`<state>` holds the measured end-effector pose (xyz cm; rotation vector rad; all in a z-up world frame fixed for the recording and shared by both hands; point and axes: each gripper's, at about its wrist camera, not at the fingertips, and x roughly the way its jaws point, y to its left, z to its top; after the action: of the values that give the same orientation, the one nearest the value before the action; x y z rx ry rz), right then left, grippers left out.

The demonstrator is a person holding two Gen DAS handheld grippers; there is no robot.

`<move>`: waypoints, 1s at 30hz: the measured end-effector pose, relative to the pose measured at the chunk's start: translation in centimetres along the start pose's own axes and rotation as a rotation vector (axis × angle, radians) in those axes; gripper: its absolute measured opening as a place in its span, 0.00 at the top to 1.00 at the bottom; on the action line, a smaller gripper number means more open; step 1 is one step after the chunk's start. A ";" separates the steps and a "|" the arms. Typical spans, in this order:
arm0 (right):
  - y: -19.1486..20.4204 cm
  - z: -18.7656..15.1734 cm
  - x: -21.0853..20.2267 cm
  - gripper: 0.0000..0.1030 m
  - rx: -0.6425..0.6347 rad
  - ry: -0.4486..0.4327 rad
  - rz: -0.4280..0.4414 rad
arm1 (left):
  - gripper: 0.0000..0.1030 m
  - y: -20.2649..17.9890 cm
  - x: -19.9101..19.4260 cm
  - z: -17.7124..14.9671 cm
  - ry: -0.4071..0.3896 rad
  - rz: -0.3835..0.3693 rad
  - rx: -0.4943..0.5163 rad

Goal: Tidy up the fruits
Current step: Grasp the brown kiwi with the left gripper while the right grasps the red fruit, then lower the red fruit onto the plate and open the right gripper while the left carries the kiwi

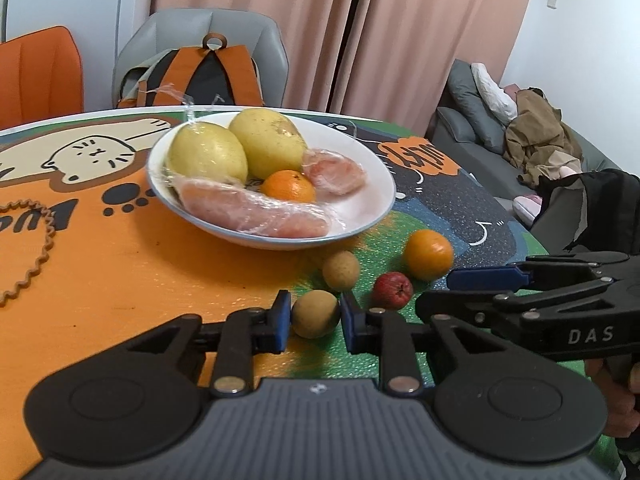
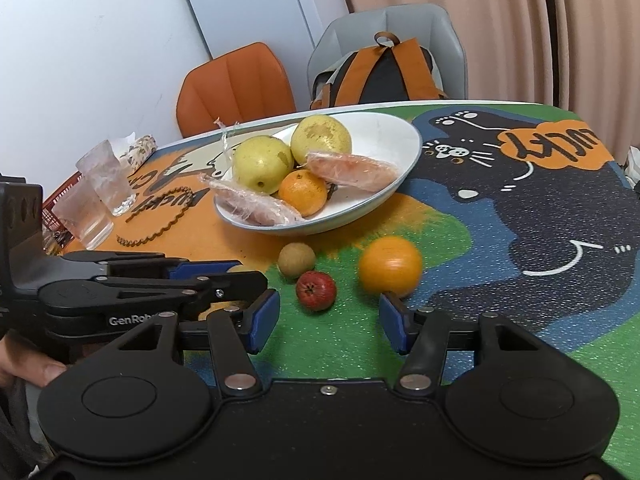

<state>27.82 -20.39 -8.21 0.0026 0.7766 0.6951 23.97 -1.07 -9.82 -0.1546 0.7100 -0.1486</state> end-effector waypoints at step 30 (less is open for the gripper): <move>3.9 1.1 2.4 0.77 -0.071 0.026 -0.028 | 0.76 4.3 -5.2 -0.3 -0.058 0.104 -0.069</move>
<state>27.50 -15.73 -8.01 -0.0816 0.7748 0.6969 20.29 4.11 -7.54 -0.1870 0.6638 -0.0197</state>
